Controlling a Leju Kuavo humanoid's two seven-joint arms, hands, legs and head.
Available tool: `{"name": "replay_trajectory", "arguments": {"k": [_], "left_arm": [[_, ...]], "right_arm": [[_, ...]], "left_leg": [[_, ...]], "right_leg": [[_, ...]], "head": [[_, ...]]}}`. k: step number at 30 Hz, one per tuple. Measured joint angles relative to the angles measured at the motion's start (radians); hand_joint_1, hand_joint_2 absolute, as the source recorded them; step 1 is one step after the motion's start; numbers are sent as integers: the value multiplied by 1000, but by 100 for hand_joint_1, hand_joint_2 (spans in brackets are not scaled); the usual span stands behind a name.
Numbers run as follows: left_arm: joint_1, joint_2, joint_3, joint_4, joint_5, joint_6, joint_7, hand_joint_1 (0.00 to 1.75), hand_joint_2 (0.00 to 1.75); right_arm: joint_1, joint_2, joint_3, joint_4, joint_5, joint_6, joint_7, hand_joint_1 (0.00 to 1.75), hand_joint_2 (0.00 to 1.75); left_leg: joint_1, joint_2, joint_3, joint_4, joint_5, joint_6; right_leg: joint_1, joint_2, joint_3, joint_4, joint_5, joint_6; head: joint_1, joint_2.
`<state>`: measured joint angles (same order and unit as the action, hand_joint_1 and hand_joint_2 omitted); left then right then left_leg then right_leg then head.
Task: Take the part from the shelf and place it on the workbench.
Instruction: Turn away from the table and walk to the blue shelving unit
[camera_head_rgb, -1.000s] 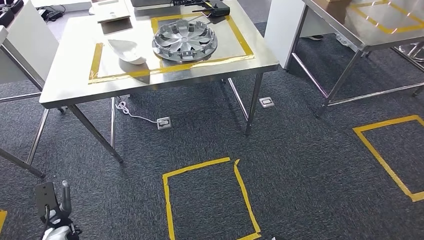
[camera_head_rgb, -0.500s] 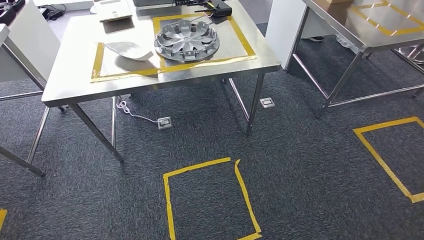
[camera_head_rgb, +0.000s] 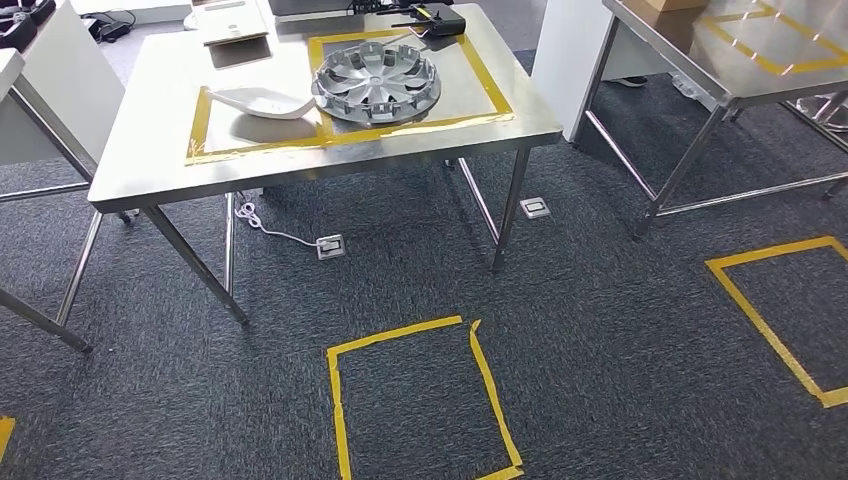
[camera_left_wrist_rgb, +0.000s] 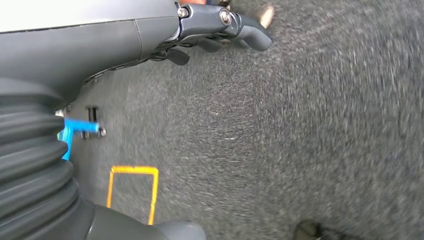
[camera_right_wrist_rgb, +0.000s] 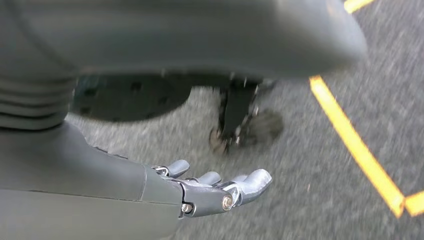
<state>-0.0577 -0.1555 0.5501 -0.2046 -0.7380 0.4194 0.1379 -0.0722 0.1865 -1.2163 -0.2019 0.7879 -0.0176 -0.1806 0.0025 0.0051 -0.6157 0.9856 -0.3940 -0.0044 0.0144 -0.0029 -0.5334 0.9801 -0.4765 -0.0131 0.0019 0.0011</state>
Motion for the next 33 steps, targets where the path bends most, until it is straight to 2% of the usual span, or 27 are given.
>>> {"name": "replay_trajectory", "arguments": {"k": [7, 22, 26, 33], "left_arm": [[34, 11, -121, -14, 96, -60, -8, 0, 175], [97, 61, -278, -75, 341, -196, -57, 0, 175], [113, 76, -317, -93, 406, -232, -70, 0, 0], [143, 101, -384, -124, 522, -297, -93, 0, 0]], "right_arm": [[35, -24, 164, -22, -110, -13, 26, 0, 175], [103, -81, 546, -81, -368, -5, 85, 0, 175], [122, -96, 651, -97, -437, -2, 100, 0, 0], [155, -123, 836, -124, -559, 6, 127, 0, 0]], "left_leg": [[0, 0, -1, 1, 0, 0], [0, 0, -1, 1, 0, 0], [0, 0, -1, 1, 0, 0], [0, 0, -1, 1, 0, 0]], "right_leg": [[0, 0, 0, 0, 0, 0], [0, 0, 0, 0, 0, 0], [0, 0, 0, 0, 0, 0], [0, 0, 0, 0, 0, 1]], "head": [[0, 0], [0, 0], [0, 0], [0, 0]]}}
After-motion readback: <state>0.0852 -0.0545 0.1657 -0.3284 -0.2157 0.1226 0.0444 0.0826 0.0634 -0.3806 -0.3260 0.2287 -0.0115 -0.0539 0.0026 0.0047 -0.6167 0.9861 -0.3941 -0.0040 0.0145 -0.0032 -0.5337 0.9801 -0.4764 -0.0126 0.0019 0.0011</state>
